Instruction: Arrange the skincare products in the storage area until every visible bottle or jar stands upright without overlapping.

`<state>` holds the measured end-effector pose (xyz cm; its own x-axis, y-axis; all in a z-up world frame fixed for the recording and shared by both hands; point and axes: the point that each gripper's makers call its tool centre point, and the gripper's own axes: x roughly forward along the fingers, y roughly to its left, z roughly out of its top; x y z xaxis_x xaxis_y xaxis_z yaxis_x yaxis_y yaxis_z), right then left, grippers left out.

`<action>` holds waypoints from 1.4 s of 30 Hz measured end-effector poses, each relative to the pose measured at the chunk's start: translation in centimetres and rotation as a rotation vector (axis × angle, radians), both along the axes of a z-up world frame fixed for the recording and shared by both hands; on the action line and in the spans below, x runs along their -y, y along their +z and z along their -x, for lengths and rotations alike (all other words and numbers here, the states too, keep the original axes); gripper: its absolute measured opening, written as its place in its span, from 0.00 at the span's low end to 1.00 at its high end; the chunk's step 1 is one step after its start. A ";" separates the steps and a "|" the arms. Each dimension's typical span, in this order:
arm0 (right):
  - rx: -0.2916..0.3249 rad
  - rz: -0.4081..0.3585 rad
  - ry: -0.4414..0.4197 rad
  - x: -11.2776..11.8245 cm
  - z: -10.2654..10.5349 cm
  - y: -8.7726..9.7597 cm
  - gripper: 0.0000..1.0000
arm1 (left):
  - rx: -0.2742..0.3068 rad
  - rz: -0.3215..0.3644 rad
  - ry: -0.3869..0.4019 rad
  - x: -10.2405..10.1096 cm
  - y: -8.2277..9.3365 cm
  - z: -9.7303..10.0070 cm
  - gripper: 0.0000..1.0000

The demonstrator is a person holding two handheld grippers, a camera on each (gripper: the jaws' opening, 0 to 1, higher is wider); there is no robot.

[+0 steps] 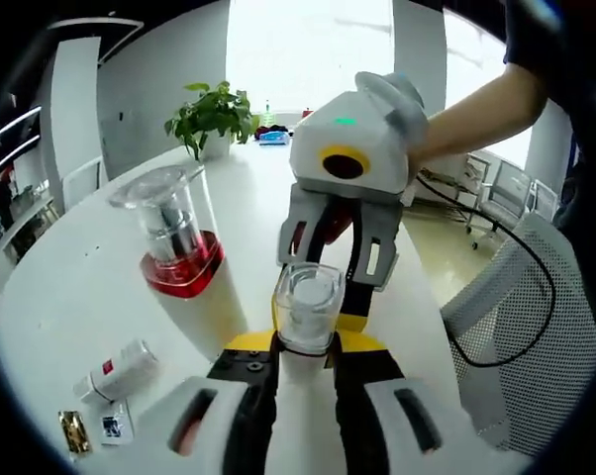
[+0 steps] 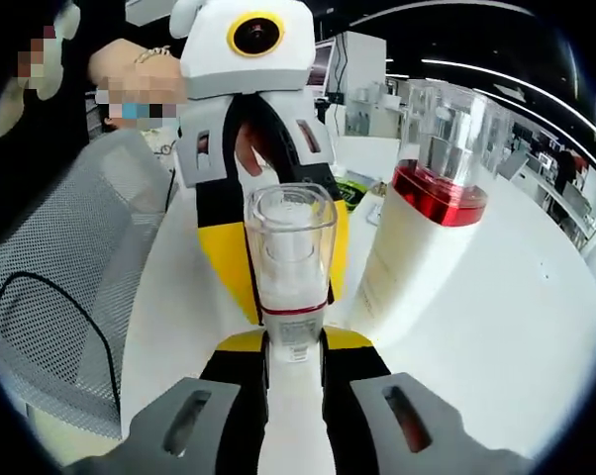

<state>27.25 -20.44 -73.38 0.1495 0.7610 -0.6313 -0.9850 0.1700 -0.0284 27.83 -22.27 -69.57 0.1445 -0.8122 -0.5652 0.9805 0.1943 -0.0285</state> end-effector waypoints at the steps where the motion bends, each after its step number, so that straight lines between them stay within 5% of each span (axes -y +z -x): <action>1: -0.001 -0.002 0.002 0.0 -0.1 0.0 0.19 | 0.000 0.000 0.002 0.0 0.0 -0.1 0.19; 42: -0.007 -0.013 0.058 -0.2 -1.3 -0.1 0.19 | -0.018 0.001 0.067 -1.3 -0.8 -1.5 0.19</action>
<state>28.55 -20.25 -73.45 0.1007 0.7765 -0.6221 -0.9934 0.1133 -0.0194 29.29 -20.99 -70.32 0.1881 -0.8018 -0.5672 0.9646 0.2594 -0.0467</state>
